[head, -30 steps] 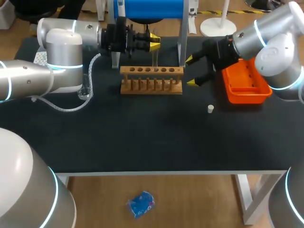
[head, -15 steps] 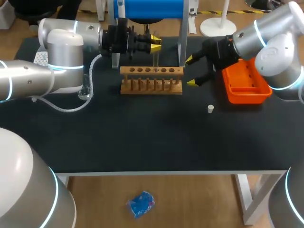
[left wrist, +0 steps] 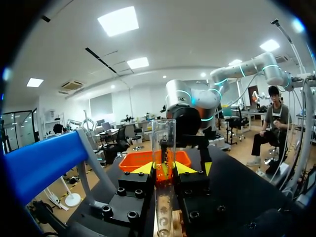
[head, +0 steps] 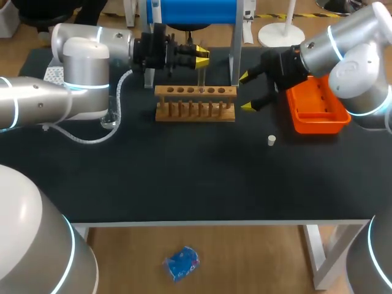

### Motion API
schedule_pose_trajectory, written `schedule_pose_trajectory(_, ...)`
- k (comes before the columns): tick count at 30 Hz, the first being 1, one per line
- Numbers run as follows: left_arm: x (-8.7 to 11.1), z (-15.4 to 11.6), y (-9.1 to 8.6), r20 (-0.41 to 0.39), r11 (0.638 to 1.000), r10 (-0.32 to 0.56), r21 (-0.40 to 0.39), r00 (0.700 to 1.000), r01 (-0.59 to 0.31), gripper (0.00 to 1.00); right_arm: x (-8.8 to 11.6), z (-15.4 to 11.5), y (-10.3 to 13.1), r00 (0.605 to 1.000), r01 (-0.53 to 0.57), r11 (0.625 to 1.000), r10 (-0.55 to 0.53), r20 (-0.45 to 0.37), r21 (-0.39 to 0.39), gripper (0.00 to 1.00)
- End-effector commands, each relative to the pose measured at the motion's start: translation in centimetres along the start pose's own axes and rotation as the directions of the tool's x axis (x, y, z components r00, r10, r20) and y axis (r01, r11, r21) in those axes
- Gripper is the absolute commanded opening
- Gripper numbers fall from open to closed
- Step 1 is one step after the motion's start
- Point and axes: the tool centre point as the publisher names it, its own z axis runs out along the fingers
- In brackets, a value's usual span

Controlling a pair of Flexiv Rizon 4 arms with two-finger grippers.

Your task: Invert the test tube, pick up the pipette, mount the tip to pipette, aspirate from beaker and dispense into the tube, eject the tip, return the pipette, and cap with the stopper.

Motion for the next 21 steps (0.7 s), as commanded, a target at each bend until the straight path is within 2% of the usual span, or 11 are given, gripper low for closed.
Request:
schedule_pose_trajectory(1,-0.8,0.2,0.5,-0.018,1.000,-0.003,0.008,1.000,0.003,0.00,0.0,0.0,0.0,1.000,0.000,1.000,0.000,0.000,0.000,1.00)
schedule_pose_trajectory(21,-1.0,0.4,2.9,-0.033,0.999,-0.042,0.008,0.999,0.042,0.00,0.0,0.0,0.0,1.000,0.000,1.000,0.000,0.000,0.000,1.00)
